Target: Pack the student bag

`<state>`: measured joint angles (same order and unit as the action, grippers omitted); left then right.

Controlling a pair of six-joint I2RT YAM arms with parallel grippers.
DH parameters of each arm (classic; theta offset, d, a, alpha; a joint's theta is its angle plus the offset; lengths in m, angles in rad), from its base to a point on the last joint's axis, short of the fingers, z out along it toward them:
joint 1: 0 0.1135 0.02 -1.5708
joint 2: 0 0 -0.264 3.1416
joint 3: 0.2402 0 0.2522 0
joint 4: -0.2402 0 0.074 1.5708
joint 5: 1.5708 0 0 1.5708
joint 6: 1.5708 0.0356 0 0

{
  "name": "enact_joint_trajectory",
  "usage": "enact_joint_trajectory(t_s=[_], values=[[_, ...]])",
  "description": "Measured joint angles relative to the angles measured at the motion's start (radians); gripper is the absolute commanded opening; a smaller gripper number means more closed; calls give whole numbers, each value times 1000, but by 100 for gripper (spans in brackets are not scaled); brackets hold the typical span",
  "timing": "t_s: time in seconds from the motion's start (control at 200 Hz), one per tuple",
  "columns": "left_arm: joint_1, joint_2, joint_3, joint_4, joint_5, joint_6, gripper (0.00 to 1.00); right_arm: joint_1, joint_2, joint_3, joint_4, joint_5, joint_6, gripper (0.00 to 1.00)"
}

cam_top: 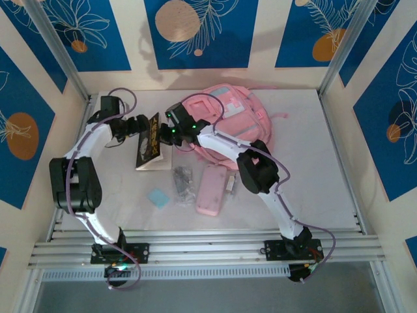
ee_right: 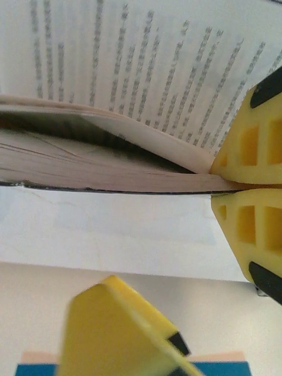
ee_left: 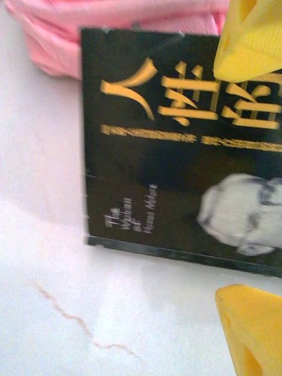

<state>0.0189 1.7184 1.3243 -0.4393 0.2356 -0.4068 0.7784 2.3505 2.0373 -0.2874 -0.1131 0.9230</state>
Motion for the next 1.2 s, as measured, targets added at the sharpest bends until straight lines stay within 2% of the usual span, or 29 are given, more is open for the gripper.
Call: enact_joint_trajectory(t_s=[0.17, 0.355, 0.51, 0.7, 0.87, 1.045, 1.2], values=[[3, -19, -118, 128, 61, -89, 99, -39, -113, -82, 3, -77, -23, 0], [1, -19, -279, 341, 164, -239, 100, -119, -219, -215, 52, -175, -24, 0], [-21, -21, -368, 516, 203, -353, 96, -174, -251, -319, 127, -237, -3, 0], [-90, -19, -388, 678, 248, -453, 89, -199, -256, -445, 243, -290, 40, 0], [-125, 6, -404, 762, 262, -503, 82, -220, -283, -528, 306, -312, 73, 0], [-145, 21, -403, 769, 270, -503, 86, -233, -311, -575, 352, -331, 88, 0], [-150, 17, -386, 699, 248, -444, 89, -249, -333, -629, 371, -335, 92, 0]])
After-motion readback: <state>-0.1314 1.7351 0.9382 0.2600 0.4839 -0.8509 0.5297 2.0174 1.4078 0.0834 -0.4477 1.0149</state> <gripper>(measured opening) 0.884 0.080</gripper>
